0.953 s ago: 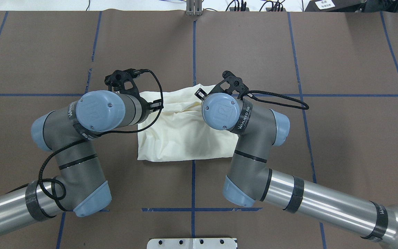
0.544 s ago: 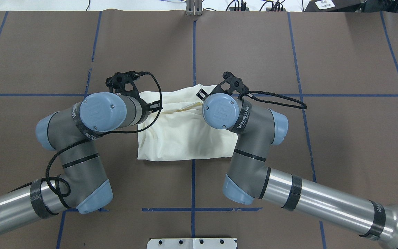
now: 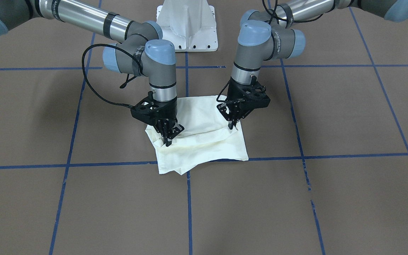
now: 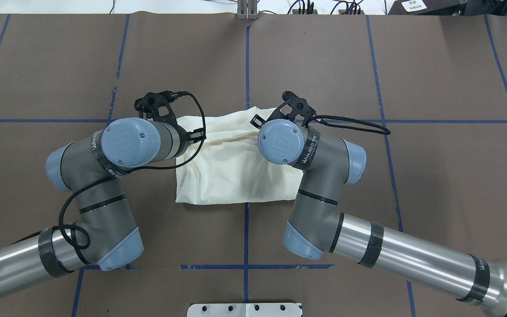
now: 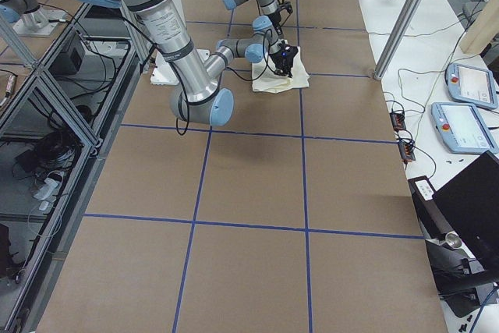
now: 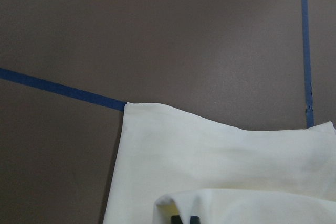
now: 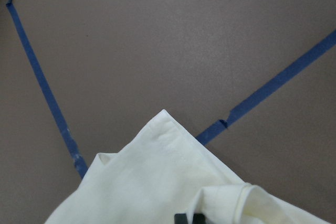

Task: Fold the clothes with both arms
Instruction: 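Carry the held edge over to the shirt's far edge with both grippers, then lay the edge down and open both grippers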

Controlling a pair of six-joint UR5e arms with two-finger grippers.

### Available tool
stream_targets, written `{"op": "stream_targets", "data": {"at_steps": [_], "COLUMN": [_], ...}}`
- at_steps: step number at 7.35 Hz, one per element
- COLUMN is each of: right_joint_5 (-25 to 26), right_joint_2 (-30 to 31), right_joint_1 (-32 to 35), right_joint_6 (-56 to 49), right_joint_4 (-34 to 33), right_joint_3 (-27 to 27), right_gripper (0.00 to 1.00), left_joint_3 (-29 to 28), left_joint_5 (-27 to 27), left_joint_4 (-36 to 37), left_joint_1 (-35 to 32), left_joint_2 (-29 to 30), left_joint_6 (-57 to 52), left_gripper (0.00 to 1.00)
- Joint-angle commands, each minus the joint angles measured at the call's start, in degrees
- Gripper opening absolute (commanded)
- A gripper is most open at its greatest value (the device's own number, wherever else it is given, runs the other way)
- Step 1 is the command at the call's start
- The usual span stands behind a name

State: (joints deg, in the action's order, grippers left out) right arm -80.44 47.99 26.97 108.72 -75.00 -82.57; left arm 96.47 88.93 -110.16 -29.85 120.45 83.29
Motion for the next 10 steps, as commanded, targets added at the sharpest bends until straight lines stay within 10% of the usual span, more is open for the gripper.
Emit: {"op": "stream_targets", "data": {"at_steps": [1,10], "right_joint_5": [-0.15,0.64], "right_joint_2": [-0.70,-0.43], "right_joint_1": [0.19,-1.67], "right_joint_6": [-2.88,-27.15], "right_joint_4": [0.03,-0.41], "right_joint_3": [-0.83,3.00], "right_gripper": [1.00,1.00], "left_joint_3": [0.21,1.35], "left_joint_5": [2.27,8.71], "left_joint_4": [-4.25,-4.36], "left_joint_1": [-1.43,-5.22], "left_joint_2": [-0.91,-1.89], "left_joint_6": [-7.42,-14.12], "left_gripper": [1.00,1.00]}}
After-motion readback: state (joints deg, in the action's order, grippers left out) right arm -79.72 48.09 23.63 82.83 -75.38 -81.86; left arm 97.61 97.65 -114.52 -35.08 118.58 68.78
